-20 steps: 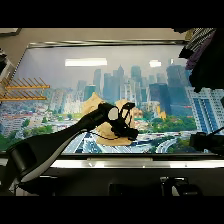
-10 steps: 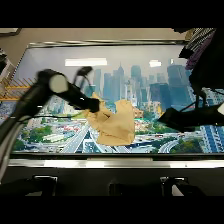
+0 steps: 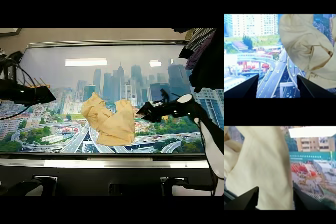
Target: Fold the clothes and pants, and hang the long-sleeved shirts on hangers.
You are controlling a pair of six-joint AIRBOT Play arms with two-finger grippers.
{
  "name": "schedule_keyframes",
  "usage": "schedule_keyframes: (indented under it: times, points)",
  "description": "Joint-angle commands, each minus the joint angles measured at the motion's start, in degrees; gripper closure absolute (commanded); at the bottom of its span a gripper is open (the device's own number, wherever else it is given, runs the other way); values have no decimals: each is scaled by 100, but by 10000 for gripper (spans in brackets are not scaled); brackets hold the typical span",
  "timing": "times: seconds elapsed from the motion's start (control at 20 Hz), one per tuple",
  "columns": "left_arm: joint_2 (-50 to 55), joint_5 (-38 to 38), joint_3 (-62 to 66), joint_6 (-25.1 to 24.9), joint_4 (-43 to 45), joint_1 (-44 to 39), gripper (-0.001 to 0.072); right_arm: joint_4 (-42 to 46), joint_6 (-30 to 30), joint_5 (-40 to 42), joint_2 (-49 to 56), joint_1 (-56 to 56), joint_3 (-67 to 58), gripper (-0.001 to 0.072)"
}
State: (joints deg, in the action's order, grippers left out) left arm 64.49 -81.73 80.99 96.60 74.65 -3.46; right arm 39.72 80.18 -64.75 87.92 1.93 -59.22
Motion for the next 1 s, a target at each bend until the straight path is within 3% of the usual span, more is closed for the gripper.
schedule_keyframes:
  times: [0.0,0.25,0.3,0.35,0.4,0.45,0.75,0.95]
  points:
    - [-118,31,-262,-214,-662,883,153,-155,-243,623,581,-404,-7,218]
    - [-118,214,-944,-793,-1534,1838,153,-155,-144,1217,619,-868,-7,240]
    - [-116,323,-1169,-1003,-1781,1941,154,-125,-140,1263,632,-964,-7,290]
    - [-105,455,-1414,-1226,-1982,1987,154,-59,-131,1305,629,-1008,-7,400]
    - [-85,577,-1650,-1392,-2127,1980,153,-74,-107,1281,627,-1005,-7,590]
    - [-70,719,-1941,-1576,-2371,1971,154,-72,-63,1252,599,-973,-7,677]
    - [356,2326,-3639,-2881,-3991,1456,154,-50,131,975,-111,-960,-7,678]
    - [1440,3123,-3606,-3860,-5165,542,154,-26,151,555,-400,-964,-7,678]
